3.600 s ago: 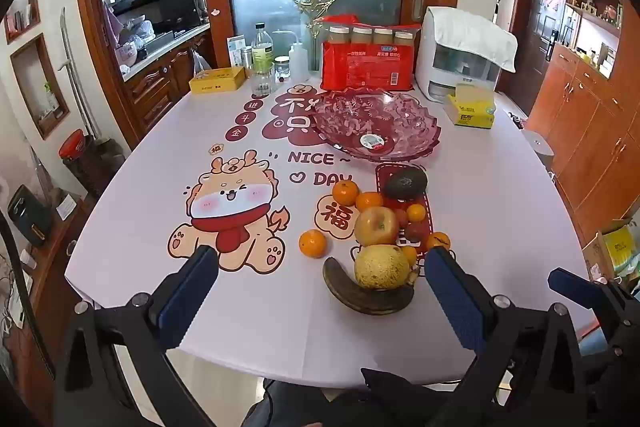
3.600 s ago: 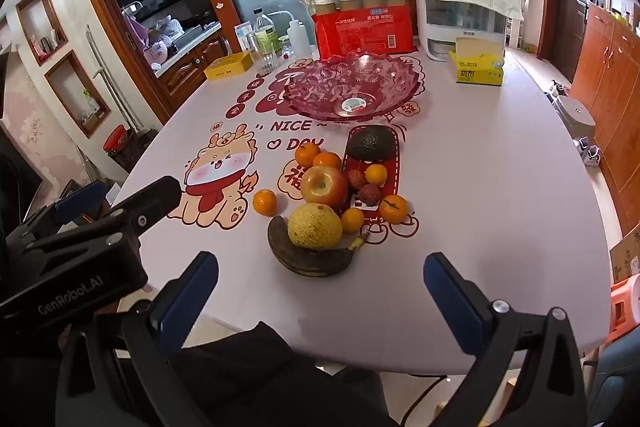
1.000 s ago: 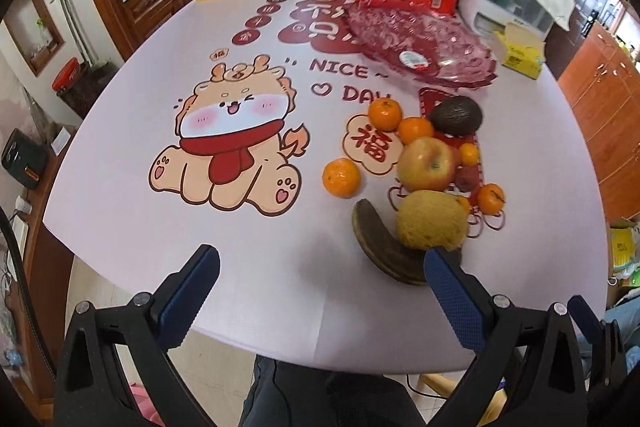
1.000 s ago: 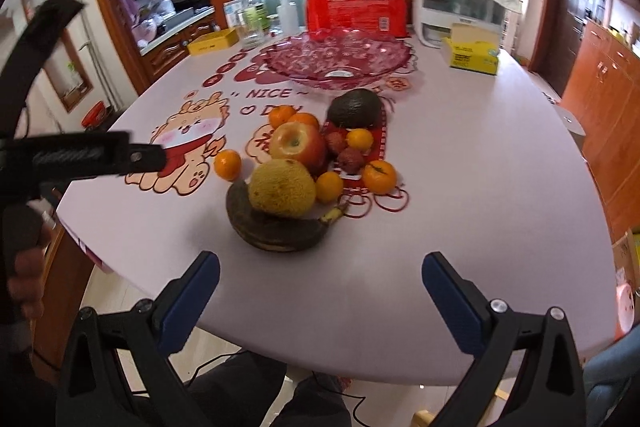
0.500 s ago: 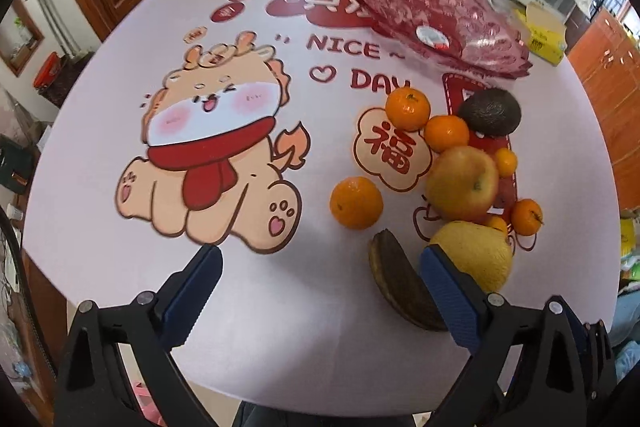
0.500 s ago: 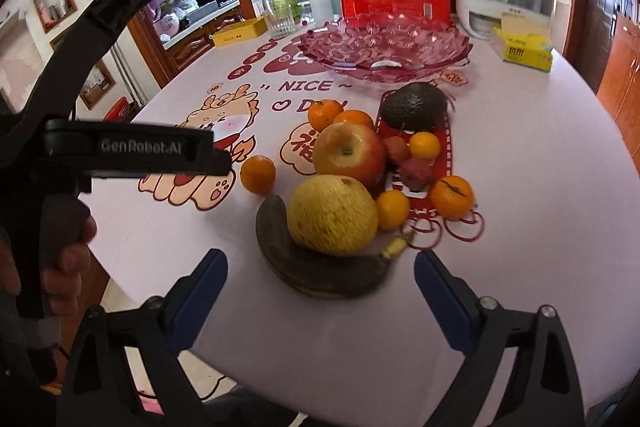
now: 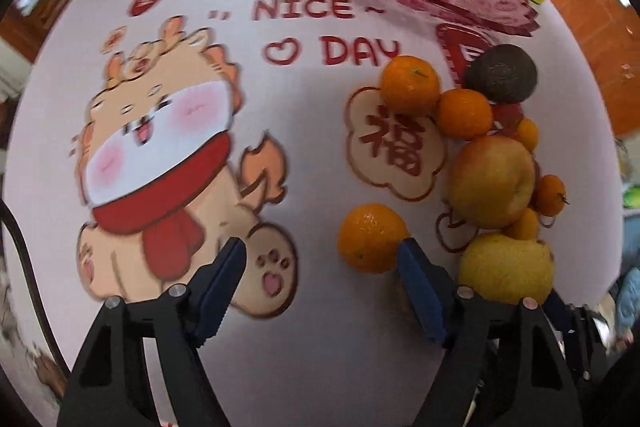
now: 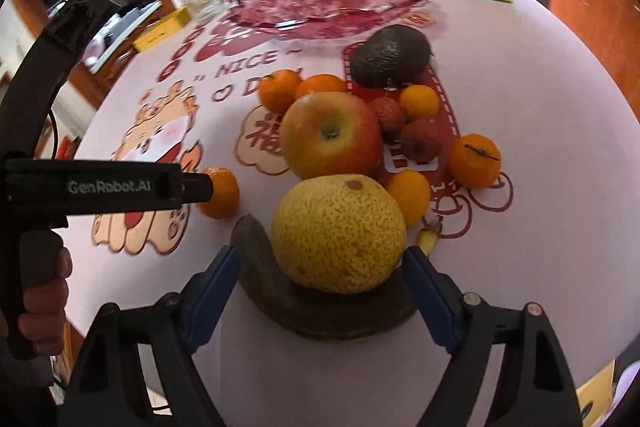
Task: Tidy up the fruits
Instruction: 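Grasp the yellow speckled pear with the right tool while the left tool grasps a mandarin, then lift the pear and mandarin and carry both over the pink glass bowl, then open the left tool to drop the mandarin while the right tool releases the pear into the bowl, then grasp the dark banana with the left tool while the right tool grasps a stemmed mandarin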
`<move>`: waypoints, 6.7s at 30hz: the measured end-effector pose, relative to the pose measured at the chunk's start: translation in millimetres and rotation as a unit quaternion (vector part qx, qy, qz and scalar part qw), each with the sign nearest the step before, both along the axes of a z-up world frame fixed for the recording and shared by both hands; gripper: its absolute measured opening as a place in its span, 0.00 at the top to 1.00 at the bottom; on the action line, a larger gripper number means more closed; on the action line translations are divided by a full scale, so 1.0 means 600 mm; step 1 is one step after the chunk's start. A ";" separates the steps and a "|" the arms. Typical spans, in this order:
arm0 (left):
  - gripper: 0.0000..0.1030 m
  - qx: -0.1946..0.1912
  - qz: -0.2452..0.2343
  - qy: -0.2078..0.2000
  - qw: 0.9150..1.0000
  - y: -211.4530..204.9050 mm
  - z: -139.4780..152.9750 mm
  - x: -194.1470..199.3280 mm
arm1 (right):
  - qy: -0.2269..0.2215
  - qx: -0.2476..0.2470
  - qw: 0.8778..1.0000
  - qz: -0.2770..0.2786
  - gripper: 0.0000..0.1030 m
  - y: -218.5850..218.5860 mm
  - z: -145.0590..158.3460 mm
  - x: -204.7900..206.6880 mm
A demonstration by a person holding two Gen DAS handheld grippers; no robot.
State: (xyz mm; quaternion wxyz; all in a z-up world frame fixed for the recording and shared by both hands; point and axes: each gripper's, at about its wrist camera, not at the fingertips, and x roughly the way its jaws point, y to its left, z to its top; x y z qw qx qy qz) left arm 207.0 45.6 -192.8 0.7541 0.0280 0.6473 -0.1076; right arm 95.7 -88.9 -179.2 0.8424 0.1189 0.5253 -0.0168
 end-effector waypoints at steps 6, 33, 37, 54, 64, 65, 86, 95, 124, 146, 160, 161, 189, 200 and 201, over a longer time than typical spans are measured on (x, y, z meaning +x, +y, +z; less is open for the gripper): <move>0.29 -0.021 -0.068 0.040 0.997 -0.041 -0.023 0.026 | 0.012 0.007 0.998 -0.058 0.31 -0.012 -0.010 0.008; 0.62 -0.057 -0.139 0.074 0.986 -0.075 -0.064 0.072 | 0.022 0.021 0.991 -0.134 0.30 -0.011 -0.020 0.028; 0.62 -0.061 -0.126 0.059 0.988 -0.035 -0.031 0.057 | 0.027 0.062 0.990 -0.127 0.30 -0.015 -0.015 0.028; 0.62 -0.061 -0.052 0.006 0.997 -0.009 0.178 0.063 | -0.024 0.068 0.997 0.019 0.30 -0.053 0.139 0.068; 0.62 -0.064 -0.043 -0.054 0.996 -0.022 0.267 0.102 | -0.084 0.054 0.994 0.048 0.30 -0.107 0.221 0.146; 0.62 -0.065 -0.042 -0.060 0.995 -0.024 0.275 0.107 | -0.090 0.053 0.993 0.050 0.30 -0.112 0.228 0.154; 0.62 -0.128 0.028 -0.099 0.986 -0.055 0.237 0.262 | -0.103 0.070 0.991 0.055 0.30 -0.169 0.211 0.339; 0.62 -0.126 0.010 -0.064 0.990 -0.102 0.135 0.332 | -0.029 0.096 0.994 0.051 0.30 -0.184 0.101 0.404; 0.29 -0.141 0.040 -0.094 0.985 -0.024 0.177 0.282 | -0.008 0.080 0.996 0.029 0.29 -0.156 0.110 0.396; 0.21 -0.183 -0.017 -0.125 0.975 0.083 0.224 0.035 | -0.091 0.060 0.994 0.010 0.29 -0.072 0.192 0.114; 0.21 -0.158 -0.046 -0.087 0.982 0.041 0.187 -0.035 | -0.097 0.055 0.994 0.014 0.29 -0.068 0.156 -0.014; 0.21 -0.156 -0.042 -0.086 0.983 0.036 0.185 -0.039 | -0.097 0.057 0.994 0.017 0.29 -0.069 0.155 -0.014; 0.15 -0.088 0.271 0.001 0.959 -0.080 0.035 -0.204 | -0.114 -0.052 0.949 0.288 0.29 -0.203 0.093 -0.022; 0.21 -0.074 0.410 0.051 0.907 -0.067 -0.040 -0.223 | -0.087 -0.071 0.924 0.365 0.29 -0.212 0.020 0.000; 0.21 -0.076 0.419 0.053 0.903 -0.065 -0.045 -0.224 | -0.087 -0.069 0.921 0.372 0.29 -0.211 0.016 0.002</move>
